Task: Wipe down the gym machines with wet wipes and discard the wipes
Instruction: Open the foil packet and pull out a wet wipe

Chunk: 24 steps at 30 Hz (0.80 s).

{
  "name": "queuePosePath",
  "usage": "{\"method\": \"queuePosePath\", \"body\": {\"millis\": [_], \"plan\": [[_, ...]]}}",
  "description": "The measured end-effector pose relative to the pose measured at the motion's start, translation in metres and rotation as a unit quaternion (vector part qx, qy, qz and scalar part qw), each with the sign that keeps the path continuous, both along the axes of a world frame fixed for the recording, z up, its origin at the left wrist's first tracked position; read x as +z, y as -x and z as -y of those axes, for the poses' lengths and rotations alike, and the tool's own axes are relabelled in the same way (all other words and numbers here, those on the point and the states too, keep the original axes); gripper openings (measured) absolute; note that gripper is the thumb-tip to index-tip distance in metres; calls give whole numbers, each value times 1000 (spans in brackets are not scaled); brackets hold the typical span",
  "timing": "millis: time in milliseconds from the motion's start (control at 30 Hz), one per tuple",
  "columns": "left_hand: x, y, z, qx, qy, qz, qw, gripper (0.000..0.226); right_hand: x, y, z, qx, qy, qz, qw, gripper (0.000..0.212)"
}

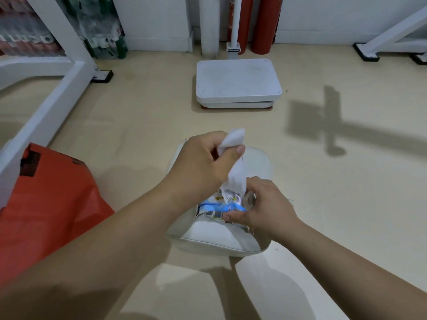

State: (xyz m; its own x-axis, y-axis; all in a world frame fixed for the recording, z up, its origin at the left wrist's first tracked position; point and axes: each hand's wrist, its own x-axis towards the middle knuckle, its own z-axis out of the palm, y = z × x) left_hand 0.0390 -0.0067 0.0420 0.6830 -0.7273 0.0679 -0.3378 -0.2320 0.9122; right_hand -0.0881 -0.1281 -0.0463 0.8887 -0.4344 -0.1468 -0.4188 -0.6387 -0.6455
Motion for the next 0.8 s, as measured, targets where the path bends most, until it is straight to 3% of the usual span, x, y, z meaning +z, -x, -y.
{"method": "queuePosePath", "body": {"millis": [200, 300, 367, 433, 567, 700, 800], "plan": [[0, -5, 0, 71, 6, -130, 989, 30, 7, 0, 0, -6, -50, -24, 998, 51], [4, -3, 0, 81, 10, -157, 984, 22, 35, 1, 6, -16, -212, -8, 977, 60], [6, 2, 0, 93, -1, -153, 984, 22, 56, 2, 11, -29, -270, 4, 962, 65], [8, 9, 1, 108, 7, -166, 980, 22, 74, 3, 15, -37, -303, 14, 952, 52], [31, 35, 13, 121, 28, -220, 968, 14, 107, 11, 12, -67, -412, 66, 906, 8], [75, 67, 17, 127, 25, -328, 936, 16, 153, 34, 8, -145, -449, 81, 878, 18], [125, 93, 16, 79, 2, -365, 928, 35, 199, 65, 5, -243, -473, 98, 841, 17]]}}
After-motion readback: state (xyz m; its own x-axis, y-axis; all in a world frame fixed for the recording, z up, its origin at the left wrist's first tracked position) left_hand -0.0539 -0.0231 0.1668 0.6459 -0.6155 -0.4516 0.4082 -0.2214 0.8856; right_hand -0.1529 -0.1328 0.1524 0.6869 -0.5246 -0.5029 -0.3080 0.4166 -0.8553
